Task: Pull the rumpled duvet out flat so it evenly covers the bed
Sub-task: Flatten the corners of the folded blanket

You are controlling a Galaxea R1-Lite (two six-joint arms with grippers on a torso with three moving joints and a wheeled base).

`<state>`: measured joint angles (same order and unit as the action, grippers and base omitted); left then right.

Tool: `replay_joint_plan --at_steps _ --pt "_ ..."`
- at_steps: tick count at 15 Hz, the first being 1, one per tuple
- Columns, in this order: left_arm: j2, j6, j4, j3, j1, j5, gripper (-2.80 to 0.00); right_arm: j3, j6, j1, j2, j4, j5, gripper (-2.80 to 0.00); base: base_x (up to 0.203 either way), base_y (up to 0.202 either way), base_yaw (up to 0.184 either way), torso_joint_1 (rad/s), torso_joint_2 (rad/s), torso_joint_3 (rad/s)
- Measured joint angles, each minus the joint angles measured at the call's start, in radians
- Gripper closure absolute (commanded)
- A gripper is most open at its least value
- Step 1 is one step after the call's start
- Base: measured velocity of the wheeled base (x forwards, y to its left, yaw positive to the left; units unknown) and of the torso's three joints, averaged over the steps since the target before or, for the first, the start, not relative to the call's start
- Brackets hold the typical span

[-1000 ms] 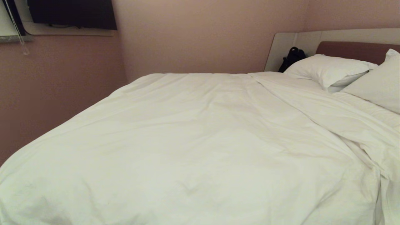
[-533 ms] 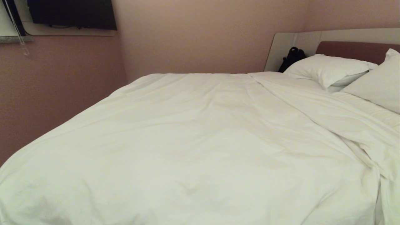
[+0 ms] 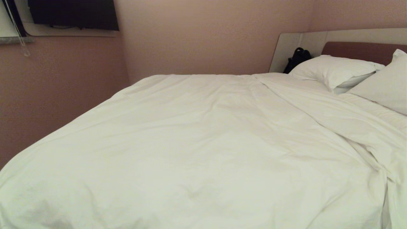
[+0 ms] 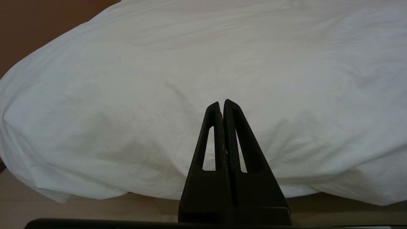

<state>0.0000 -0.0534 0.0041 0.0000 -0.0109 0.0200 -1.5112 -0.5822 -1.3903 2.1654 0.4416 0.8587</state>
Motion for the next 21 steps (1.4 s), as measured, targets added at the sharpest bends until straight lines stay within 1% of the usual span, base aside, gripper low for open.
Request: replay_joint_plan --at_steps 2,5,6,9,13,16,21 --pt "0.000 0.000 0.000 0.000 0.000 0.000 0.00 -0.123 -0.004 -0.012 0.057 0.061 0.080 0.00 0.000 0.000 0.000 0.000 0.00 0.000" --pt "0.000 0.000 0.000 0.000 0.000 0.000 0.00 -0.299 -0.013 -0.030 0.149 0.178 0.164 0.00 0.000 0.000 0.000 0.000 0.00 0.000" --pt "0.000 0.000 0.000 0.000 0.000 0.000 0.00 -0.354 -0.015 -0.035 0.184 0.219 0.184 -2.80 0.000 0.000 0.000 0.000 0.00 0.000" --pt "0.000 0.000 0.000 0.000 0.000 0.000 0.00 -0.420 -0.021 -0.052 0.261 0.324 0.208 -2.80 0.000 0.000 0.000 0.000 0.00 0.000" --pt "0.000 0.000 0.001 0.000 0.000 0.000 0.00 -0.429 -0.047 -0.052 0.319 0.400 0.212 -2.80 0.000 0.000 0.000 0.000 0.00 0.000" --pt "0.000 0.000 0.000 0.000 0.000 0.000 0.00 -0.429 -0.055 -0.053 0.340 0.394 0.214 -2.80 0.000 0.000 0.000 0.000 0.00 0.000" --pt "0.000 0.000 0.000 0.000 0.000 0.000 0.00 -0.429 -0.031 -0.052 0.347 0.320 0.215 -2.80 0.000 0.000 0.000 0.000 0.00 0.000"
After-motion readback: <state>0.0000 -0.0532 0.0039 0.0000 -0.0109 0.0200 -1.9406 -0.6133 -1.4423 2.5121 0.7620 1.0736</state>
